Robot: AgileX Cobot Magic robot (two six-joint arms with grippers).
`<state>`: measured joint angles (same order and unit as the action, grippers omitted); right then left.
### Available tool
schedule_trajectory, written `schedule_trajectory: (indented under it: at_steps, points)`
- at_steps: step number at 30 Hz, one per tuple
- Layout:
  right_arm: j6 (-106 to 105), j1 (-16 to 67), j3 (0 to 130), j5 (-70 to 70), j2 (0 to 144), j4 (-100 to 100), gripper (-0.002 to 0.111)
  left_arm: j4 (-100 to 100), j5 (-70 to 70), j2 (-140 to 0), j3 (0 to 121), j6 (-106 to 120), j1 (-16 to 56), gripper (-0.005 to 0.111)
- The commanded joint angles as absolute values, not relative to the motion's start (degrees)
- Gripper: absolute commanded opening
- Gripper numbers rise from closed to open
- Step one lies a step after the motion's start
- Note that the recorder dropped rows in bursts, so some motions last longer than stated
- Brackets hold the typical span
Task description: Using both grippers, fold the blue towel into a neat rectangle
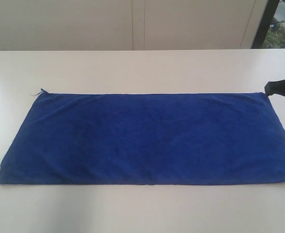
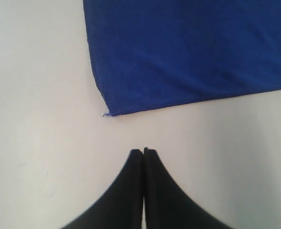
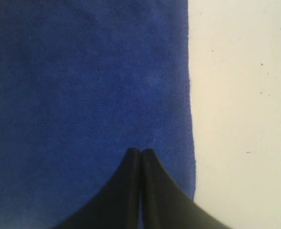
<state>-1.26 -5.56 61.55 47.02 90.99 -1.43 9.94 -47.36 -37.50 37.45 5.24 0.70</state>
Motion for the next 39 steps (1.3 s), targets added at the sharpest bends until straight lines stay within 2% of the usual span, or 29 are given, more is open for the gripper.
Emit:
schedule_trajectory:
  at_steps: [1,19,23,27,29,36,37,39]
  points:
    - [-2.3,-7.9,61.3,44.0,94.8,-1.7,0.0,9.9,-47.8,-37.1,37.3,5.0,0.7,0.0]
    - [-9.4,-10.3,68.9,38.9,110.0,-2.2,0.001,9.9,-47.7,-37.1,37.3,5.0,0.7,0.0]
    - [-9.4,-10.3,68.9,36.6,111.0,-2.2,0.012,9.9,-47.7,-37.1,37.3,5.0,0.7,0.0]
    - [-9.4,-10.3,68.8,35.6,111.9,-1.9,0.033,9.9,-47.7,-37.1,37.3,5.0,0.7,0.0]
    - [-9.4,-10.3,68.8,35.6,112.5,-1.5,0.035,9.9,-47.7,-37.1,37.3,5.0,0.7,0.0]
    - [-9.2,-10.3,68.7,35.7,115.1,-1.7,0.035,9.9,-47.7,-37.1,37.3,5.0,0.7,0.0]
    - [-9.2,-10.3,68.7,35.7,115.2,-1.7,0.031,9.9,-47.7,-37.1,37.3,5.0,0.7,0.0]
    - [-9.2,-10.3,68.7,36.0,115.2,-1.7,0.015,9.9,-47.7,-37.1,37.3,5.0,0.7,0.0]
